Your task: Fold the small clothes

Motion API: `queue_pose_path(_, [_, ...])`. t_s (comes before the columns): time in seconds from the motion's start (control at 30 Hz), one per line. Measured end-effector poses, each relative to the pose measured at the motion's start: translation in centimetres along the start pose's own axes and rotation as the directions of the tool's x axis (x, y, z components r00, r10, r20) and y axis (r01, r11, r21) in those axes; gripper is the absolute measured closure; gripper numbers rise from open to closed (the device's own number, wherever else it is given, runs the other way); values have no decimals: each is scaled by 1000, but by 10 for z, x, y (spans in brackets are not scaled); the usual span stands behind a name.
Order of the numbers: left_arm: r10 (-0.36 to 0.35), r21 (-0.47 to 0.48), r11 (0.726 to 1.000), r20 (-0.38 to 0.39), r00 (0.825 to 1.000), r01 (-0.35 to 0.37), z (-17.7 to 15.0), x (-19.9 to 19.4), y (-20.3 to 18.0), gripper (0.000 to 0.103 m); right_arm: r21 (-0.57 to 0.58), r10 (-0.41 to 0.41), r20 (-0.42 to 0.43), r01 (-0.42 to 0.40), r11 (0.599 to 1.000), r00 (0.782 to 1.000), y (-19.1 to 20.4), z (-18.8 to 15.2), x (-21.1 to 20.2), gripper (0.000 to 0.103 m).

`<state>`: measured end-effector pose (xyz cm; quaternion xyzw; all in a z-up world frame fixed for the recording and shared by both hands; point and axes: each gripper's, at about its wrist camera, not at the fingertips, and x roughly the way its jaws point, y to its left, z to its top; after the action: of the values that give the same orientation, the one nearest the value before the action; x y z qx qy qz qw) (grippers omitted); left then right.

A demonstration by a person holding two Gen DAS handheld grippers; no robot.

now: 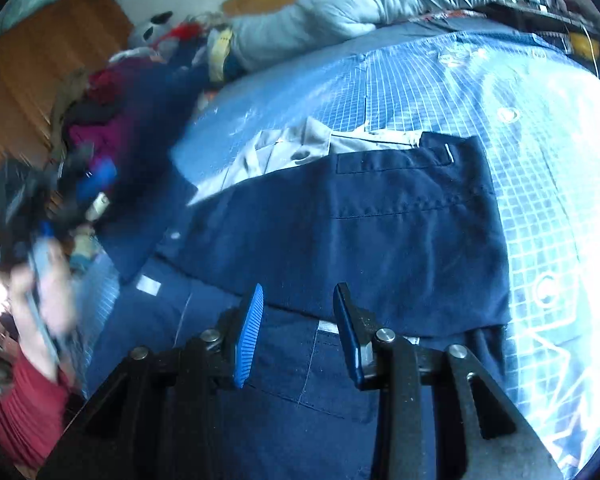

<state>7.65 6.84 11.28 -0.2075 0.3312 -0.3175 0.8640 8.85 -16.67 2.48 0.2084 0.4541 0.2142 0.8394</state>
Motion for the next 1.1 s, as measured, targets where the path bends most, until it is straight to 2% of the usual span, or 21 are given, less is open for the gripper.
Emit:
queue_pose_path(0.07, [32,-66,997,12,999,-31,-8,-19,16,51,9,28,-5,-28,1000,1000,-6,5,3,62])
queue_pose_path(0.13, [107,-160,983,77,991,-94,-7,-52,47,50,22,49,-12,-48,999,999,-12,13,10,62])
queue_pose_path(0.2, [248,-241,946,118,962,-215,-4,-81,79,51,45,79,-40,-77,996,996,-20,23,26,59])
queue_pose_path(0.27, [371,-307,896,125,920,-320,-4,-105,107,51,67,51,-48,-48,997,998,-29,32,39,56])
queue_pose_path(0.3, [414,-319,876,112,903,-362,-6,-116,116,51,82,73,-48,-68,994,996,-34,37,45,56])
queue_pose_path(0.37, [471,-298,852,77,879,-430,-5,-124,123,52,138,98,-62,-89,986,993,-45,42,56,56])
queue_pose_path(0.4, [508,-270,836,53,859,-478,-4,-127,125,55,167,86,-77,-72,983,993,-50,43,62,56])
queue_pose_path(0.47, [552,-251,808,8,834,-533,-5,-131,132,60,208,58,-106,-35,978,993,-58,41,69,56])
queue_pose_path(0.53, [570,-249,793,-22,822,-556,-4,-135,151,63,225,74,-117,-46,973,990,-60,39,73,56])
queue_pose_path(0.6, [564,-221,801,-39,825,-557,-9,-134,153,63,224,79,-120,-50,973,990,-61,40,75,56])
queue_pose_path(0.67, [557,-182,809,-64,828,-558,-12,-116,152,63,223,94,-116,-67,973,989,-60,42,77,57])
queue_pose_path(0.73, [564,-133,809,-102,819,-573,-15,-96,155,63,216,109,-102,-85,973,989,-58,46,79,61])
queue_pose_path(0.77, [578,-106,801,-124,807,-590,-17,-87,157,63,210,118,-101,-95,973,988,-56,47,82,62])
queue_pose_path(0.8, [604,-63,783,-156,781,-619,-21,-75,156,63,203,127,-110,-103,974,986,-54,47,84,67])
queue_pose_path(0.87, [648,-6,749,-200,735,-662,-26,-61,165,62,188,130,-135,-103,977,982,-49,46,91,68])
queue_pose_path(0.9, [657,4,742,-202,726,-671,-28,-59,167,61,180,123,-142,-97,979,982,-48,45,94,69])
queue_pose_path(0.97, [654,-6,745,-189,733,-667,-31,-62,166,60,168,108,-143,-83,982,984,-47,44,95,76])
queue_pose_path(1.0, [654,-10,745,-188,733,-667,-31,-64,165,60,159,96,-142,-73,985,985,-47,44,95,85])
queue_pose_path(1.03, [655,-9,744,-187,732,-668,-31,-64,165,60,161,100,-137,-77,984,986,-47,45,94,101])
queue_pose_path(1.1, [659,-1,742,-183,729,-671,-32,-65,165,60,138,73,-118,-56,989,990,-46,46,89,102])
